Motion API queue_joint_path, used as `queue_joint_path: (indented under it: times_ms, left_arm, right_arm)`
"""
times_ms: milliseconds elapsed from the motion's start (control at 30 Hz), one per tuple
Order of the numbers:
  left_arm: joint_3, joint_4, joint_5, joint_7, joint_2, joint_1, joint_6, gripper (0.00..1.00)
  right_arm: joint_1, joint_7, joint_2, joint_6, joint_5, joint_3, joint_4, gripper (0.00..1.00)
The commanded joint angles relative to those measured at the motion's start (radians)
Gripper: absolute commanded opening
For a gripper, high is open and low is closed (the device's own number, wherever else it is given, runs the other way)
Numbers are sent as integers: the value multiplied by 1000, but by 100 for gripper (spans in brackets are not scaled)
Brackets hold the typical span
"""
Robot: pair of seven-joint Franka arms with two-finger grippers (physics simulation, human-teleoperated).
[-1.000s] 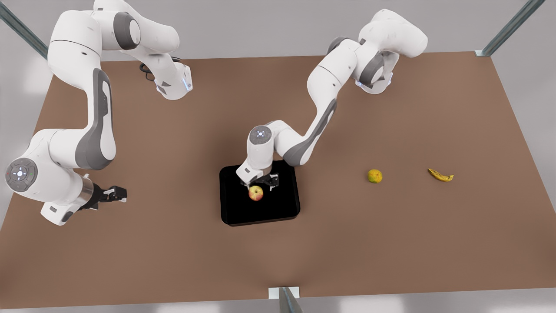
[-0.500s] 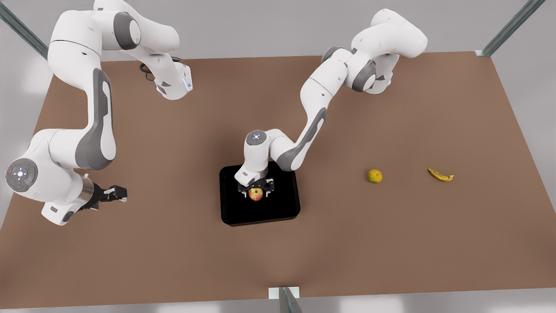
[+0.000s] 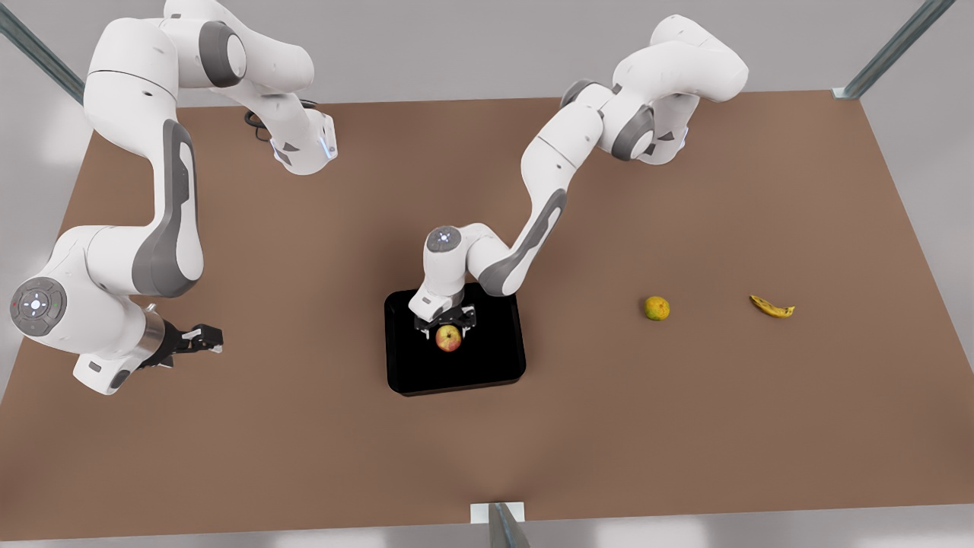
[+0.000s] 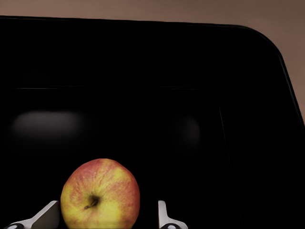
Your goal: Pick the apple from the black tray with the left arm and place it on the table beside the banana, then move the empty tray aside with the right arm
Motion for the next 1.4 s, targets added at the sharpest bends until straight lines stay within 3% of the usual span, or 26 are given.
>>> queue_joint_path:
  times_ms: [0,133,200,333,433,467,500,567,600,633,700,767,900,933,967,1100,1200,1233,1267,1367]
  left_arm:
    - [-5,1,0,6,3,3,-3,100]
    - [-5,1,0,6,11,13,7,97]
    - [-6,1,0,6,11,13,6,72]
    - [-29,3,-7,46,-18,39,-66,72]
    - [-29,-15,-53,49,-187,67,-241,73]
    - [-28,-83,-54,51,-270,76,-282,73]
    - [-25,-276,-53,52,-409,84,-246,72]
    - [-25,-833,-50,204,-803,156,-33,72]
    - [-23,-1023,-56,316,-948,214,20,72]
    - [-22,-1193,-86,500,-1058,297,83,72]
    - [-22,-1315,-129,738,-1094,424,147,72]
    - [-22,-1310,-137,904,-1018,515,153,72]
    - [-20,-1292,-254,1139,-868,645,198,75]
    - [-20,-1287,-250,1177,-870,674,196,79]
    - [-20,-1286,-250,1189,-870,685,196,100]
    - [17,-1284,-252,1154,-949,694,164,100]
    - [30,-889,-252,1004,-1084,694,-549,100]
    - [67,-806,-257,1046,-1148,694,-646,100]
    - [66,-837,-251,1056,-1195,694,-600,100]
    - [63,-761,-237,1056,-1080,688,-537,100]
  right_arm:
    - [0,-6,-1,-1,1,0,1,100]
    - [0,-6,-1,-1,-1,0,1,100]
    - [0,-8,-1,-1,-1,0,1,100]
    - [0,-8,-1,-1,-1,0,1,100]
    - [2,2,-1,1,2,-2,8,100]
    - [6,15,-4,-10,1,63,36,100]
    - [6,35,-17,-53,-4,144,62,100]
    - [147,219,-32,-71,-39,185,68,100]
    - [227,325,-32,-71,-62,182,68,100]
    - [281,397,-30,-73,-65,185,83,100]
    - [347,523,-29,-77,-67,184,86,100]
    - [362,831,-29,-79,-54,221,82,99]
    - [336,1017,-44,300,68,224,-220,100]
    - [337,1017,-46,380,59,227,-277,100]
    - [342,1017,-47,426,56,227,-302,100]
    - [334,1025,-30,659,-61,225,-397,99]
    - [296,957,-1,682,-68,219,-397,99]
    - [296,957,23,705,-68,219,-397,99]
    - [295,956,40,720,-68,219,-397,99]
    - [296,936,78,723,-71,219,-395,99]
